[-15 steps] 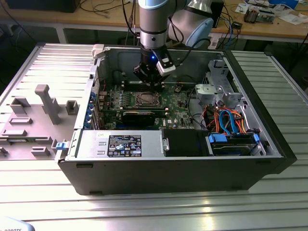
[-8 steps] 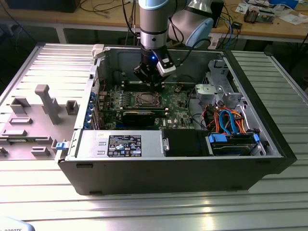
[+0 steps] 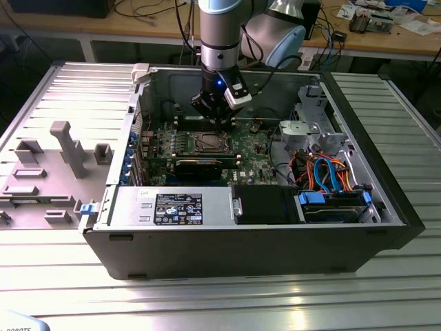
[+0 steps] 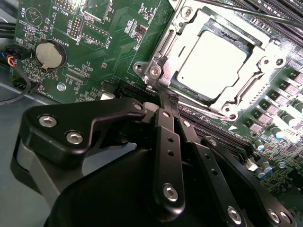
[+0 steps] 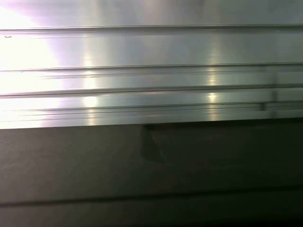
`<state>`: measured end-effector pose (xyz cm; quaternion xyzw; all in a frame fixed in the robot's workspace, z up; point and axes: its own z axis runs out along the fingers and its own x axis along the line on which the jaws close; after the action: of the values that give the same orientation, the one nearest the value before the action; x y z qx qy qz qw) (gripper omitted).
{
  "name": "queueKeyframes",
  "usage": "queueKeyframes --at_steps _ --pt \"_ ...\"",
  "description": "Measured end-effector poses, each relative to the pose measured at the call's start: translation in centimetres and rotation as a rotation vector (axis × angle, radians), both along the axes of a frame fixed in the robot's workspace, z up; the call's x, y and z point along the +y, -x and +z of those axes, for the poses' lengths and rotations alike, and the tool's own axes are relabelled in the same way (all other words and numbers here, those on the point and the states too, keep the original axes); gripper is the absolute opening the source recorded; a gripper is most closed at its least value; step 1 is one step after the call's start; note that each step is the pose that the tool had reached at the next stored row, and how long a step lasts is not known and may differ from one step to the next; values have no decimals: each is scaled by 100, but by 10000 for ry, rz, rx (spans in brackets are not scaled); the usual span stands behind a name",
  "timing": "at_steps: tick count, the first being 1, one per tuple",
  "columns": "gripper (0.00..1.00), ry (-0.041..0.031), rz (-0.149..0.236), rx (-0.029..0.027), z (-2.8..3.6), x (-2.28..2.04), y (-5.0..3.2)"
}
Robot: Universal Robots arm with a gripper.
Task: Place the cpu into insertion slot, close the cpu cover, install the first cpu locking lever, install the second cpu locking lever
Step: 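Install the first cpu locking lever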
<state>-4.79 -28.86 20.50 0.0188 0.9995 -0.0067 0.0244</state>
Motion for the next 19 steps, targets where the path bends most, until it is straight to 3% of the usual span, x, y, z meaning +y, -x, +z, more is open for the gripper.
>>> queueKeyframes --at_steps 19 --pt "11 21 0 2 6 1 0"
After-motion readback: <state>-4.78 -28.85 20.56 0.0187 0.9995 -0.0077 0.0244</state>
